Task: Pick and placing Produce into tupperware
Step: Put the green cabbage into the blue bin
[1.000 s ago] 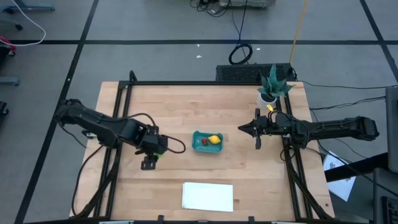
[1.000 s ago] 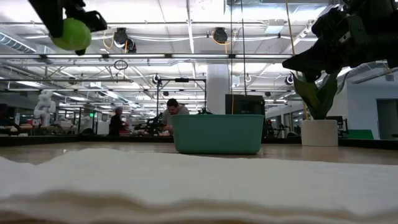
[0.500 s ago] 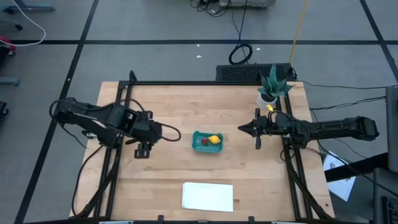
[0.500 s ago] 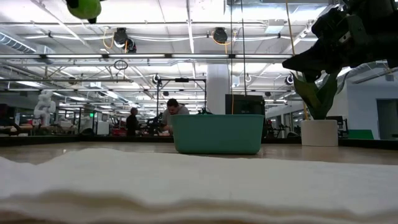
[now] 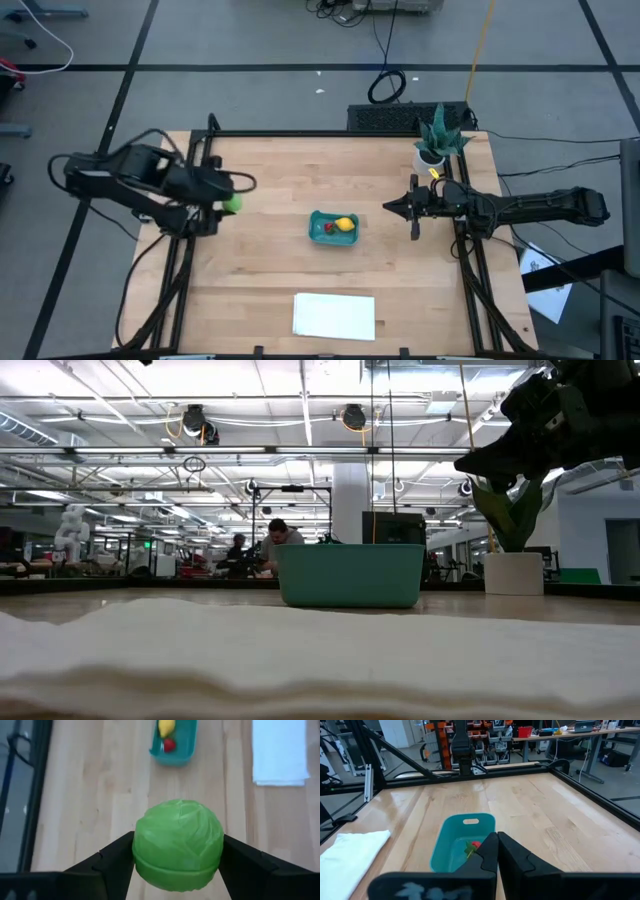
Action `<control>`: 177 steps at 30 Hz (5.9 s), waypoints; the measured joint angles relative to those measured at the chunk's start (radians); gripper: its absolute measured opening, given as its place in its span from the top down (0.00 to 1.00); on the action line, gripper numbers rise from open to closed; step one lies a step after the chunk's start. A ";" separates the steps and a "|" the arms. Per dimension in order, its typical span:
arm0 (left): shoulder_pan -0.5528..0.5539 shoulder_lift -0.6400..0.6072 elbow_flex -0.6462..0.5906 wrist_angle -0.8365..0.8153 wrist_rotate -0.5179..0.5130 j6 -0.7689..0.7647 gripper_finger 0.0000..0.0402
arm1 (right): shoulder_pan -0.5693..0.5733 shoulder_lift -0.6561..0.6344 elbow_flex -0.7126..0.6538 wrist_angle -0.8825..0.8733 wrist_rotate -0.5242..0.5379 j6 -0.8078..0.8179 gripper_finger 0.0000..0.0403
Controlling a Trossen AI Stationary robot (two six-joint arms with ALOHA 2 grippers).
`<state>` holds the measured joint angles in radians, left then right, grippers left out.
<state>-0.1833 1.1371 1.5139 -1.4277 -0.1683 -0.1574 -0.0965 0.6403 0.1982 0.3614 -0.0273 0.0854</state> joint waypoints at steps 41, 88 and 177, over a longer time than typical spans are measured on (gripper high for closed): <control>0.000 -0.448 -0.597 0.824 -0.006 0.131 0.36 | 0.000 0.001 0.000 0.000 0.000 0.000 1.00; 0.033 -0.497 -0.998 1.394 0.013 0.217 0.36 | 0.000 0.059 0.000 0.025 0.000 -0.004 1.00; 0.402 0.475 -0.394 1.585 0.545 0.124 0.36 | -0.001 0.079 0.000 0.035 0.000 -0.015 1.00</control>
<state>0.2184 1.6119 1.1200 0.1577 0.3767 -0.0335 -0.0971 0.7195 0.1982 0.3969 -0.0269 0.0704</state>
